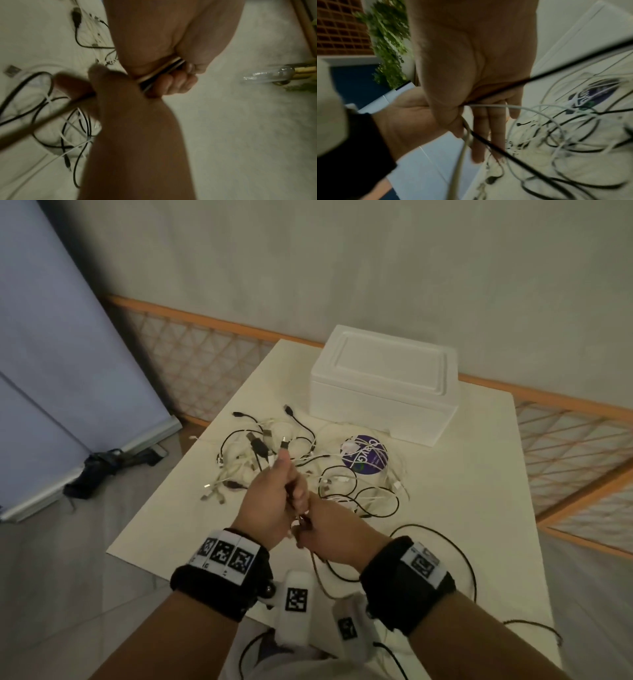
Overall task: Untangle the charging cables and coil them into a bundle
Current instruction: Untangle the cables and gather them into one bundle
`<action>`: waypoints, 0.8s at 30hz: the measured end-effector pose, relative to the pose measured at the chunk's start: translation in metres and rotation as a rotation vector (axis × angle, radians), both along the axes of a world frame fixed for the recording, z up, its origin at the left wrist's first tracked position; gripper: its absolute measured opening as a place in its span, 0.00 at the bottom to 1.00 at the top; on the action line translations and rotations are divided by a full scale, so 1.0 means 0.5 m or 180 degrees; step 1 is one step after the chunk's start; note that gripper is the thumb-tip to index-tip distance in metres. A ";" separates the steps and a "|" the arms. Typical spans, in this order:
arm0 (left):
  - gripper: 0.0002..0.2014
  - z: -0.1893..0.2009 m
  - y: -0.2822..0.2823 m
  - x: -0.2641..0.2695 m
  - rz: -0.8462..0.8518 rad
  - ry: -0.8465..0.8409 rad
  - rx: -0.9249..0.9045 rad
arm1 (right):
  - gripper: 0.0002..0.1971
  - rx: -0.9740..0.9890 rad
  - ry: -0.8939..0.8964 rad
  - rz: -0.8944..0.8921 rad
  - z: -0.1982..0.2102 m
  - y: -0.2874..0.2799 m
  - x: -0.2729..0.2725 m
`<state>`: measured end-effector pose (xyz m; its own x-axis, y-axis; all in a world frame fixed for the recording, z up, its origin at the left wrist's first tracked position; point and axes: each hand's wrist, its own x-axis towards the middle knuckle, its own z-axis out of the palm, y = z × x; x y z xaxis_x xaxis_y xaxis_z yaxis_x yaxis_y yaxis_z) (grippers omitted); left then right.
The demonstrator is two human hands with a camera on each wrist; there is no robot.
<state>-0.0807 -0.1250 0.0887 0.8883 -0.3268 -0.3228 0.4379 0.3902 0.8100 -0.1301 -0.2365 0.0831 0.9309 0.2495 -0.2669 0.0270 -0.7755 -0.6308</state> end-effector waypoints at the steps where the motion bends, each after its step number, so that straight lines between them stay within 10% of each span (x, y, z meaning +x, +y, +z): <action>1: 0.24 -0.002 0.014 0.003 0.0168 0.0072 -0.0037 | 0.12 -0.0310 -0.0065 0.0144 -0.016 -0.003 -0.004; 11: 0.25 -0.103 0.251 0.052 0.2036 0.1018 -0.0060 | 0.03 -0.2109 -0.1318 -0.0127 -0.072 -0.194 -0.111; 17: 0.21 -0.146 0.317 0.090 0.2272 0.1270 0.0042 | 0.05 -0.2919 -0.0278 -0.0781 -0.076 -0.299 -0.158; 24: 0.19 -0.169 0.290 0.114 0.1497 0.1223 0.0262 | 0.52 -0.2426 0.1350 -0.0677 -0.050 -0.311 -0.112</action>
